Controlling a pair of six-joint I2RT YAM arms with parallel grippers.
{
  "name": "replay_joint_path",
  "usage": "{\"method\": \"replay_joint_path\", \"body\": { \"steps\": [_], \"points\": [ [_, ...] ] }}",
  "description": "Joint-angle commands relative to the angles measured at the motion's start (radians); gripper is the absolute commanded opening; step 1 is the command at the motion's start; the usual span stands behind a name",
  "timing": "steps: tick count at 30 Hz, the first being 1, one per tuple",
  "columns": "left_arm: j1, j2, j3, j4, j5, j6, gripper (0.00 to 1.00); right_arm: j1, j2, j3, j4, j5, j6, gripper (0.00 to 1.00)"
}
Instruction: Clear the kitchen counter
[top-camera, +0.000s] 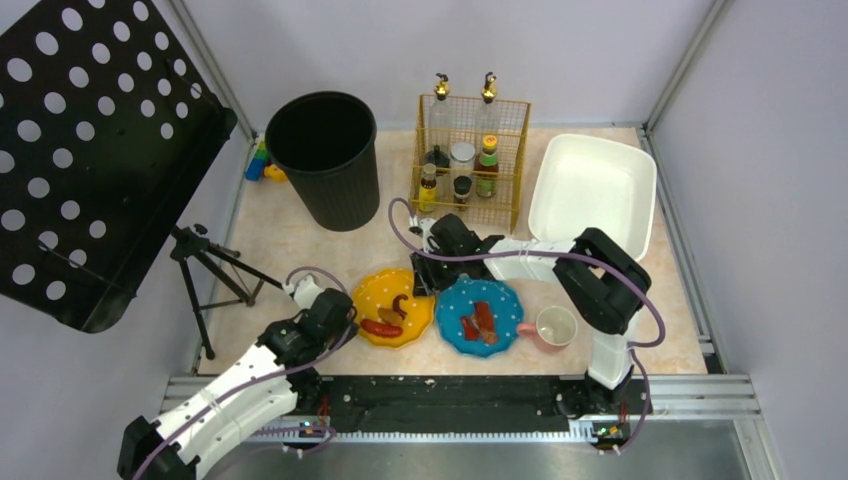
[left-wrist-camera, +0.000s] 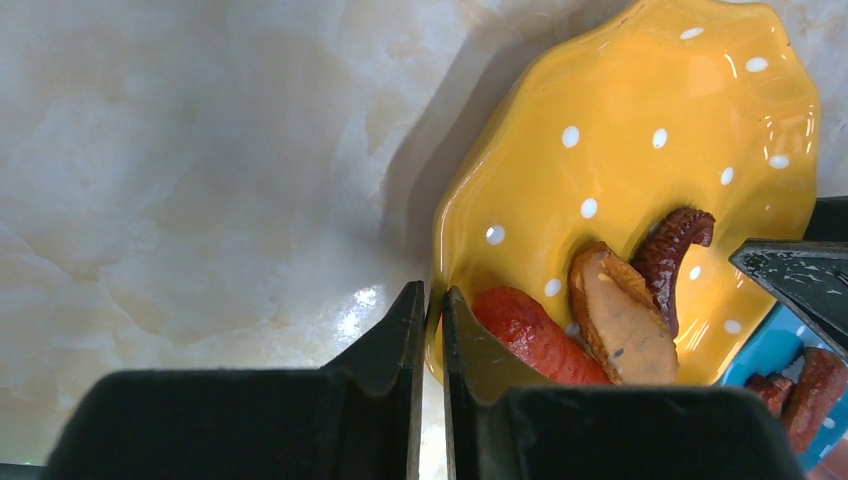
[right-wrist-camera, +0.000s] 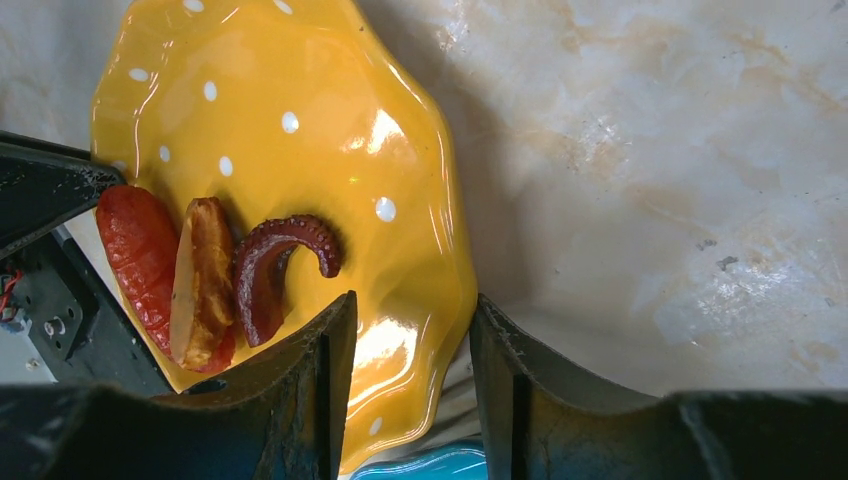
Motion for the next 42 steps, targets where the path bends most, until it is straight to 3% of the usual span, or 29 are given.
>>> {"method": "replay_joint_path", "body": {
  "steps": [1,17,33,42],
  "points": [
    [0.007,0.099,0.023,0.073,-0.021,0.024,0.04,-0.008,0.007,0.015,0.014,0.005,0.001,0.45],
    [0.125,0.305,0.011,0.313,0.112,0.159,0.0,-0.096,-0.004,-0.05,0.087,-0.013,0.058,0.43],
    [0.254,0.257,-0.146,0.558,0.249,0.223,0.0,-0.133,-0.022,-0.108,0.125,-0.002,0.091,0.44],
    [0.311,0.335,-0.198,0.726,0.392,0.234,0.0,-0.151,-0.038,-0.134,0.131,0.012,0.093,0.44]
  ]
}}
